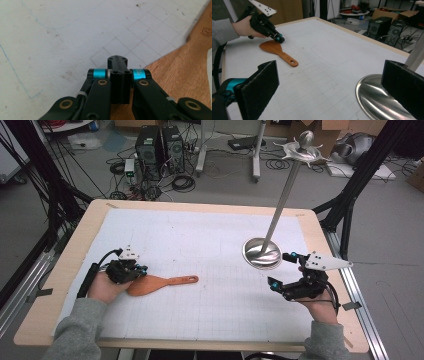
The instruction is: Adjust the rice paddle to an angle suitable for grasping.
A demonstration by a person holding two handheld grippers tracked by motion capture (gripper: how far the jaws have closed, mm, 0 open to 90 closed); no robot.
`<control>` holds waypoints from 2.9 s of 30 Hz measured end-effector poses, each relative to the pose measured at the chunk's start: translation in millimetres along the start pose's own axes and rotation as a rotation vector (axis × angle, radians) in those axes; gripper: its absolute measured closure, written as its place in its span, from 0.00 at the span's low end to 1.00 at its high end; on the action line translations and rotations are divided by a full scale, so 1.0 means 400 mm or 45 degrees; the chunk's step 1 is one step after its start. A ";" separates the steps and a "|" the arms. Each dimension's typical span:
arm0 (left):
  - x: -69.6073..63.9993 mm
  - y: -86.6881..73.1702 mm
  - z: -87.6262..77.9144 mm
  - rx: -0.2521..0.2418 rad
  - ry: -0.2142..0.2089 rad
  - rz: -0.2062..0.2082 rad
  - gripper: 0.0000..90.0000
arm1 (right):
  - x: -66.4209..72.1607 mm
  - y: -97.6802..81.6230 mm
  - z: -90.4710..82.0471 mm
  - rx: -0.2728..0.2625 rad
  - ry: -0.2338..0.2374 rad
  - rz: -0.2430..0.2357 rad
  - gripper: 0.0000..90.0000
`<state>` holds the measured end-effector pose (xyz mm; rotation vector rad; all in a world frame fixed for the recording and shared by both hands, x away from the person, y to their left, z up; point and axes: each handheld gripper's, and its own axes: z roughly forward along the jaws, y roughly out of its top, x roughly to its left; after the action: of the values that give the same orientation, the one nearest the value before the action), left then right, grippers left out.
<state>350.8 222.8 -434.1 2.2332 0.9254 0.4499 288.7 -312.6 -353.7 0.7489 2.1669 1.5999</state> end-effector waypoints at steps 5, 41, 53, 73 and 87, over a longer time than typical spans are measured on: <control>-0.024 -0.021 -0.022 -0.003 -0.018 0.025 1.00 | 0.000 0.000 0.003 0.004 0.001 -0.006 0.00; -0.133 -0.065 -0.102 -0.080 -0.106 0.015 0.98 | 0.002 0.002 0.009 0.008 0.006 -0.008 0.00; -0.162 0.002 -0.112 -0.188 -0.153 0.040 0.61 | 0.000 0.002 0.004 0.000 0.000 -0.007 0.00; -0.203 0.066 -0.084 -0.188 -0.222 0.182 0.17 | -0.003 -0.002 -0.002 0.005 -0.002 0.000 0.00; -0.208 0.088 -0.054 -0.125 -0.242 0.198 0.17 | -0.003 -0.005 -0.004 0.009 -0.004 0.017 0.00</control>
<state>299.2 153.8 -398.8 2.2220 0.6216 0.3375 288.3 -315.2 -355.3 0.7690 2.1710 1.5966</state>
